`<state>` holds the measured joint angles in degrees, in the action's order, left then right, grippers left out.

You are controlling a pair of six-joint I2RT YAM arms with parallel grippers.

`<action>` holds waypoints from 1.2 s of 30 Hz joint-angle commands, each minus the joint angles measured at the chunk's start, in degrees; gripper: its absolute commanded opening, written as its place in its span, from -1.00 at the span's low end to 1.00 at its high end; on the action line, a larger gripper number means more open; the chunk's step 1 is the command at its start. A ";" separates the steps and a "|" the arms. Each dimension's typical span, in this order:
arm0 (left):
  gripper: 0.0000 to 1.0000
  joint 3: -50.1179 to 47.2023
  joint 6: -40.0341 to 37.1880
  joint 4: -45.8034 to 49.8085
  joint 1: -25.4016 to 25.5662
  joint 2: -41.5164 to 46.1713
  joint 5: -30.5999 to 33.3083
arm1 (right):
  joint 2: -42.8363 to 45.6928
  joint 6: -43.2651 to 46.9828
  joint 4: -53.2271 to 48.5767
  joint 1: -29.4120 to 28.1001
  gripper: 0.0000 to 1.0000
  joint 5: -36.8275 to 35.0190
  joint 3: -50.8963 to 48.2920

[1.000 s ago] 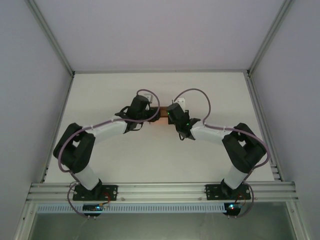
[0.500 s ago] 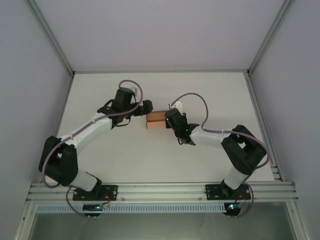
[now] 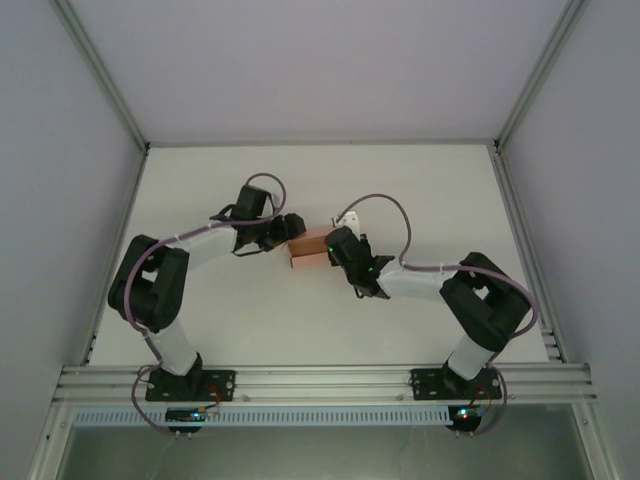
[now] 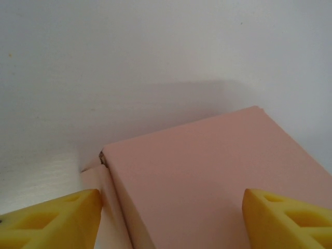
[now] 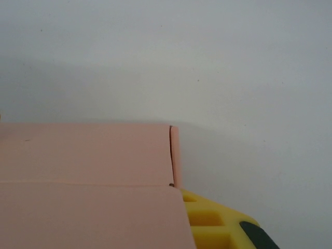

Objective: Assemble paper box

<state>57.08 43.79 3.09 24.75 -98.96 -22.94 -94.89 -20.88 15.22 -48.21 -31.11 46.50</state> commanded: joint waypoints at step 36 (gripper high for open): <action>-0.62 -19.09 5.53 -30.07 -5.72 -8.71 -10.99 | 17.70 -12.04 -15.03 21.77 0.99 50.51 -7.39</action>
<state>40.99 49.23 -31.55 19.84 -104.49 -36.75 -74.06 -27.55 -1.56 -28.93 7.25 35.57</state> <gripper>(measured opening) 0.192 0.992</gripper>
